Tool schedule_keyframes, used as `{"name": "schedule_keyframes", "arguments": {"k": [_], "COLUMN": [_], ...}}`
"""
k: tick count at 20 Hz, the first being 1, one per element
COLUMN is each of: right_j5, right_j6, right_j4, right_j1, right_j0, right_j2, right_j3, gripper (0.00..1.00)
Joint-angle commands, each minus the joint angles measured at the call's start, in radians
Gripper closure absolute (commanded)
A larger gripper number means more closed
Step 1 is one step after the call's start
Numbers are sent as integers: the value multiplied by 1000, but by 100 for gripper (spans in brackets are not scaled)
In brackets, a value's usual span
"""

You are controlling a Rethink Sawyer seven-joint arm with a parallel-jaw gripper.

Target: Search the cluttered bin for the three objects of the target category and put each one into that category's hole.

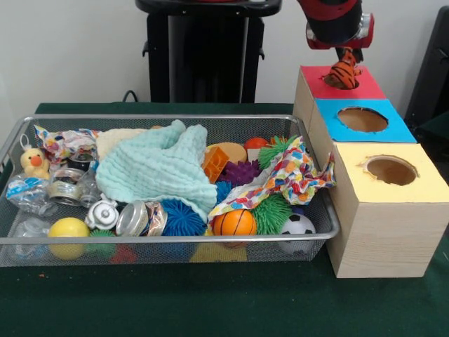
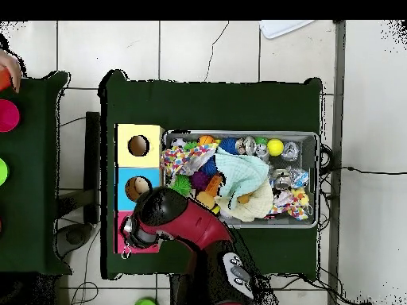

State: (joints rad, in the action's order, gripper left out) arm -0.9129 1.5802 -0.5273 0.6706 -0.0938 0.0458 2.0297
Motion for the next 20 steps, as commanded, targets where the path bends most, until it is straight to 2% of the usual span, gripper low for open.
{"name": "schedule_keyframes", "arguments": {"k": [1, 7, 15, 17, 18, 20], "right_j5": [-132, -120, -32, -6, -4, 12], "right_j6": [172, 144, 113, 150, 155, 130], "right_j4": [18, 18, 49, 37, 34, 34], "right_j1": [-47, -72, -102, -99, -98, -104], "right_j0": [-36, -40, -35, -22, -21, -27], "right_j2": [81, 81, 56, 42, 41, 51], "right_j3": [-71, -82, -93, -87, -84, -86], "gripper": [100, 100, 100, 100, 0, 0]}}
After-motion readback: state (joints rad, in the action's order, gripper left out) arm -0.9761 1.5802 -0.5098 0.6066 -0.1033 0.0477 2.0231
